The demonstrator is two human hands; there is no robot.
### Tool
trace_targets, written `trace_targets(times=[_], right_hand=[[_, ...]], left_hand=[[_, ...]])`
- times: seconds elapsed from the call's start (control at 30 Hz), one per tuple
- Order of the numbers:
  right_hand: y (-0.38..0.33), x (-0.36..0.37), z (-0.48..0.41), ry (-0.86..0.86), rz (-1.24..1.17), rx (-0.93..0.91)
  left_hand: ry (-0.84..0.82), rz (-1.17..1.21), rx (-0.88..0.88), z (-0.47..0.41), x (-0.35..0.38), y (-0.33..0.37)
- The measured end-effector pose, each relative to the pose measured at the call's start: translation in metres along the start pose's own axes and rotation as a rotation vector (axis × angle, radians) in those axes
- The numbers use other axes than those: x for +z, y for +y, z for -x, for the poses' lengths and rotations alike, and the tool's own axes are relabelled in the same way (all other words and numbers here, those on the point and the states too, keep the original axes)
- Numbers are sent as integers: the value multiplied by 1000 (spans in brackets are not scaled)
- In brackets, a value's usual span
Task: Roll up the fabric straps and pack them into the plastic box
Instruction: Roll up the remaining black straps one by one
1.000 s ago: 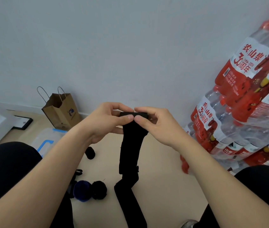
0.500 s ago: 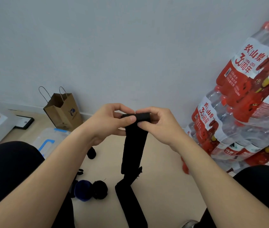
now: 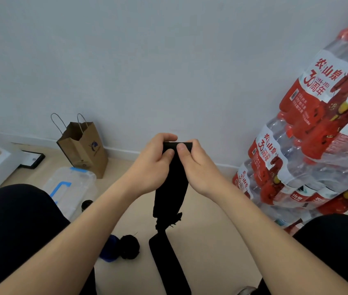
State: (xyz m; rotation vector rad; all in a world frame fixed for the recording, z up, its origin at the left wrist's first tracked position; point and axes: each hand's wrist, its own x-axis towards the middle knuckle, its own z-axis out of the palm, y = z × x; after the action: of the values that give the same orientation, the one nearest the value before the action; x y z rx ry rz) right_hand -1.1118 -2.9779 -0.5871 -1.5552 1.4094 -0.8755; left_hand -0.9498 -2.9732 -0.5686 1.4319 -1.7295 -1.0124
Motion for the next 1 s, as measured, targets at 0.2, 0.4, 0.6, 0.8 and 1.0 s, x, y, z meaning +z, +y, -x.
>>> trace_targets(times=[0.2, 0.4, 0.6, 0.8, 1.0], right_hand=[[-3, -8, 4, 0, -29, -117], [-9, -14, 3, 36, -153, -183], [-6, -19, -1, 3, -147, -94], [-4, -23, -3, 64, -98, -128], [-3, -21, 0, 76, -103, -138]], left_hand=[[-2, -64, 95, -1, -12, 5], [-158, 239, -124, -6, -25, 10], [-111, 284, -98, -6, -26, 0], [-102, 394, -125, -8, -32, -3], [-146, 313, -169, -8, -27, -4]])
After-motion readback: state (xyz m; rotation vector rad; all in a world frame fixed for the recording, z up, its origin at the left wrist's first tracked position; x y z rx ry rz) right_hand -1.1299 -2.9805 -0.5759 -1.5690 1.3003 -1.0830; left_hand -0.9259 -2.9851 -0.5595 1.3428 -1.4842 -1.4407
